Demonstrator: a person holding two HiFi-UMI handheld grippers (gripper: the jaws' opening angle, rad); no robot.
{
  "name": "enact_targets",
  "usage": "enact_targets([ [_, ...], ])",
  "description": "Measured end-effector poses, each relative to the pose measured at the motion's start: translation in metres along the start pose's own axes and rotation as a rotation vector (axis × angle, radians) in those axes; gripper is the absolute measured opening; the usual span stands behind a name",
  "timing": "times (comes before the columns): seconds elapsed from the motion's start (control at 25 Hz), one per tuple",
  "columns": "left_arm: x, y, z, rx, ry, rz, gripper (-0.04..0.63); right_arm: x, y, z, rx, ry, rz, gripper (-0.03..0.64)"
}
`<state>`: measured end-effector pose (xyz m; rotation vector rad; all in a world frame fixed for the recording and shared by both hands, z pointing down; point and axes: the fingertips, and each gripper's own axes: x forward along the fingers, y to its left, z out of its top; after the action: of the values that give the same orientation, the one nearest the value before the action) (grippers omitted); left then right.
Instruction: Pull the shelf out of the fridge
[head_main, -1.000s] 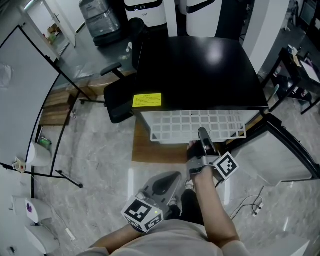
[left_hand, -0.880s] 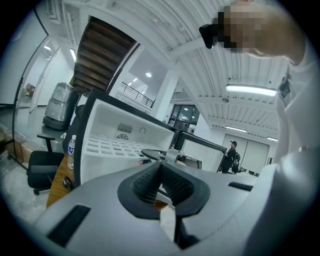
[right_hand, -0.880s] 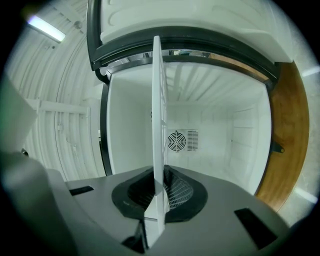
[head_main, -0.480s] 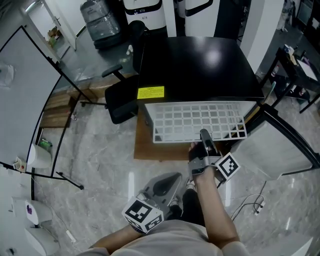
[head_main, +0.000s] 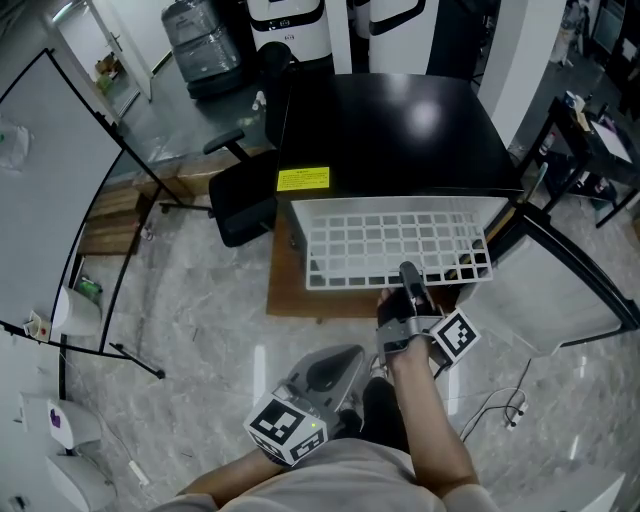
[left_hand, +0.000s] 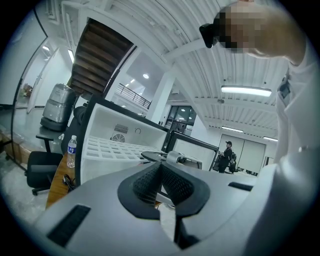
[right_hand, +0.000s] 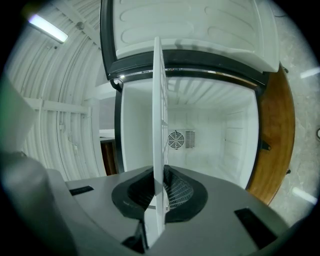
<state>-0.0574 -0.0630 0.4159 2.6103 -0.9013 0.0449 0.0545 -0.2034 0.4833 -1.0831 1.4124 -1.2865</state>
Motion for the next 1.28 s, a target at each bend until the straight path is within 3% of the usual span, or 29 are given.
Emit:
enact_targets([
  [0.52,-0.002,-0.015,-0.002,0.009,0.004,-0.034,0.006,-0.020,0.003,-0.003,-0.003,-0.003,0.005,0.041],
  [1.28,-0.029,-0.053,-0.006,0.019,-0.009,-0.099,0.005,-0.100,0.024,-0.049,-0.003,0.088,0.023,0.041],
])
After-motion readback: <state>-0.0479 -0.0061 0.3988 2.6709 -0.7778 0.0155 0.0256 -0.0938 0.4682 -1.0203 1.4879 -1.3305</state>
